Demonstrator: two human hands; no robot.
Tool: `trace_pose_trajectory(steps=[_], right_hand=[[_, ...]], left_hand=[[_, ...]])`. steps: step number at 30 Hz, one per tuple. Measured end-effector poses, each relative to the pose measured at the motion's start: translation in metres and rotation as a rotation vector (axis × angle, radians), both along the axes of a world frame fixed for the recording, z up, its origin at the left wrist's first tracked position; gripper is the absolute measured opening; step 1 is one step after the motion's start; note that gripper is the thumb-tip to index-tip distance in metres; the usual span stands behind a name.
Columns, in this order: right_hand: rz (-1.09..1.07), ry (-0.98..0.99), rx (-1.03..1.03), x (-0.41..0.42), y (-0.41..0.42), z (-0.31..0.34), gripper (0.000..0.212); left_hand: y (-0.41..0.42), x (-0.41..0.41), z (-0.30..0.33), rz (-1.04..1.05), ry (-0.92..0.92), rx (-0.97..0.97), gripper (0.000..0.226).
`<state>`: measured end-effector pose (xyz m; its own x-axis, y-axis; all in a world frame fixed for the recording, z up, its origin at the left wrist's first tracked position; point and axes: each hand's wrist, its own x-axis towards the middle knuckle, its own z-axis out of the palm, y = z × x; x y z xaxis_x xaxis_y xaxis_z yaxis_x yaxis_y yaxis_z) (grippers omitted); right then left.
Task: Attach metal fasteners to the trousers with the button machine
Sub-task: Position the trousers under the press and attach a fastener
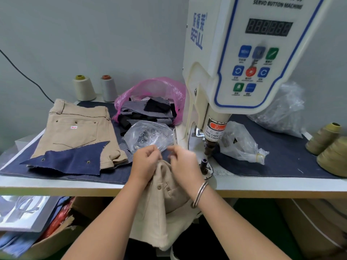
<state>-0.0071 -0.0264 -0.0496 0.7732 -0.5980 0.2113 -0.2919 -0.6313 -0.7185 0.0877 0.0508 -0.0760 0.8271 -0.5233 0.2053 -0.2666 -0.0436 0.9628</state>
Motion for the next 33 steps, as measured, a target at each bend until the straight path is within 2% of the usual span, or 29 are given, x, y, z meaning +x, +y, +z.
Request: trace_pose_trajectory(steps=[2, 4, 8, 11, 14, 17, 22, 28, 33], right_hand=[[0.119, 0.167, -0.197, -0.012, 0.019, -0.008, 0.027], [0.174, 0.227, -0.282, -0.024, 0.034, -0.018, 0.031], [0.199, 0.159, -0.273, -0.033, 0.04, -0.026, 0.026], [0.204, 0.182, -0.343, -0.032, 0.033, -0.023, 0.02], [0.105, 0.134, -0.386, -0.024, 0.014, -0.016, 0.024], [0.027, 0.192, -0.4, -0.006, -0.001, -0.011, 0.026], [0.032, 0.284, -0.471, 0.007, -0.003, -0.017, 0.022], [0.058, 0.256, -0.594, 0.009, 0.001, -0.017, 0.023], [0.064, 0.22, -0.561, 0.007, 0.001, -0.017, 0.028]], left_hand=[[0.004, 0.002, 0.003, -0.048, 0.106, -0.109, 0.014], [0.006, 0.003, 0.004, -0.101, 0.157, -0.136, 0.014], [0.006, -0.001, 0.006, -0.173, 0.135, -0.083, 0.014], [0.006, -0.001, 0.008, -0.169, 0.154, -0.095, 0.014], [0.008, 0.001, 0.008, -0.137, 0.179, -0.134, 0.014], [0.008, 0.0, 0.009, -0.122, 0.182, -0.145, 0.013], [0.008, -0.001, 0.011, -0.117, 0.161, -0.13, 0.012], [0.007, 0.0, 0.009, -0.124, 0.143, -0.115, 0.012], [0.007, 0.0, 0.009, -0.124, 0.151, -0.11, 0.012]])
